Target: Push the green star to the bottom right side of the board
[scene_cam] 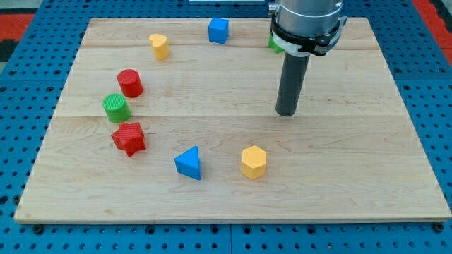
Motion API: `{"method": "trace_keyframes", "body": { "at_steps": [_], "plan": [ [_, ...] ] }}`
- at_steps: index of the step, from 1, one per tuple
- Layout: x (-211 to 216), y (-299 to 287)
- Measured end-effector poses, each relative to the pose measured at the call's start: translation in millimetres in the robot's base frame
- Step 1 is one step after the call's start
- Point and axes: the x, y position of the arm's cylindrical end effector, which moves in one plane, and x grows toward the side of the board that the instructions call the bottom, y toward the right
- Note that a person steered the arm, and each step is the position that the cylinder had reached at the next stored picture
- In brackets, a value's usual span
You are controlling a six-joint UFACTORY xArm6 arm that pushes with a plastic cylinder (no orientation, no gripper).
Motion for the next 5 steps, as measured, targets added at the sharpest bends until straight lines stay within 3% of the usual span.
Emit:
{"method": "trace_keyframes", "body": {
  "at_steps": [2,4,5],
  "plan": [
    [23.3,18.2],
    [-144.9,129.4],
    [-214.1,126.1]
  ]
}}
